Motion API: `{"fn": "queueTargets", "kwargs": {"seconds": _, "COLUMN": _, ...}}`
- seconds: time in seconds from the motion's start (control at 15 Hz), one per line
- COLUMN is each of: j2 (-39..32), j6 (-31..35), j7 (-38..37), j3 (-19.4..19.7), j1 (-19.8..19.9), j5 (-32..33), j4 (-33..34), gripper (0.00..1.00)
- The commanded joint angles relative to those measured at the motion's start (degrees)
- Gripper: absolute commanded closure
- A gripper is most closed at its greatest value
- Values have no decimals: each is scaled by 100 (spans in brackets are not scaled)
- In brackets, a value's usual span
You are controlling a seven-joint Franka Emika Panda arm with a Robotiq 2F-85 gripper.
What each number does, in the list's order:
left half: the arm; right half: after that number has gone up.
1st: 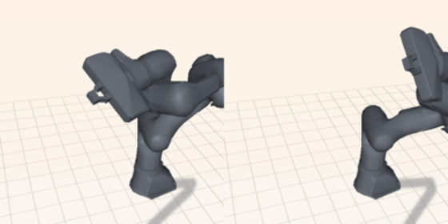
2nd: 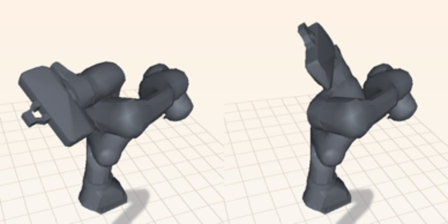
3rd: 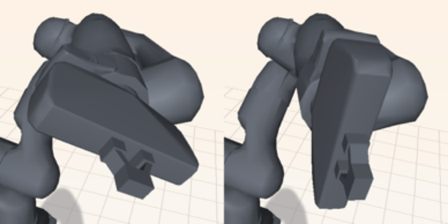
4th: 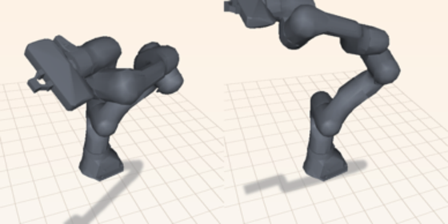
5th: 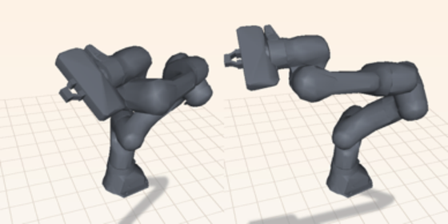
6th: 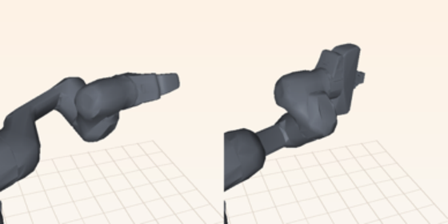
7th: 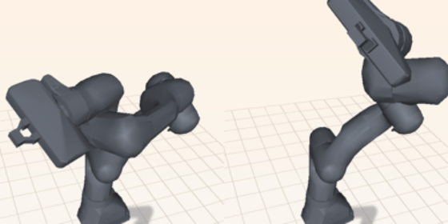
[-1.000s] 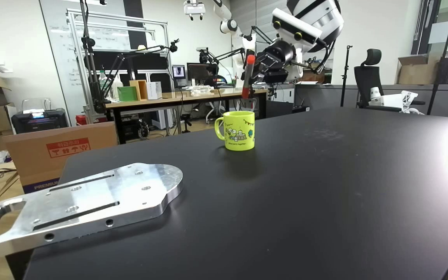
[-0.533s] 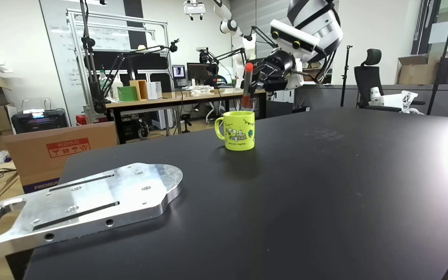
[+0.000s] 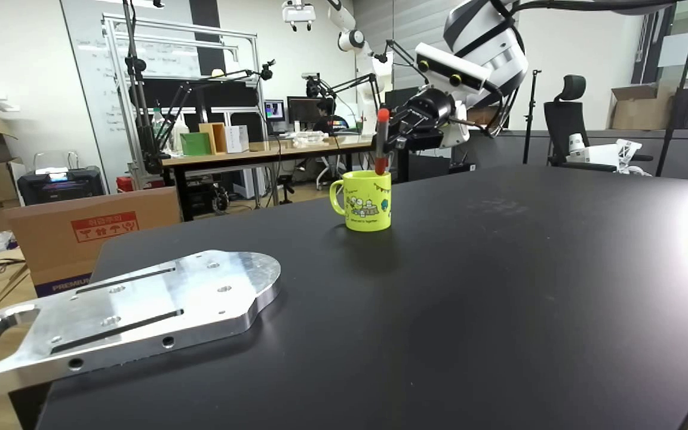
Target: Put the marker in the cup
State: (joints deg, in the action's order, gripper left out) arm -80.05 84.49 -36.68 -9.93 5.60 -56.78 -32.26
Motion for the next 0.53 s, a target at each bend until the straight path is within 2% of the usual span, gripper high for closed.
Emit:
{"fn": "queueTargets", "kwargs": {"seconds": 0.0, "j2": -295, "j6": -111, "j7": -352, "j3": -63, "j1": 19, "j5": -27, "j4": 497, "gripper": 95}}
{"fn": "queueTargets", "kwargs": {"seconds": 0.47, "j2": -232, "j6": -16, "j7": -266, "j3": -173, "j1": 66, "j5": 30, "j4": 363, "gripper": 95}}
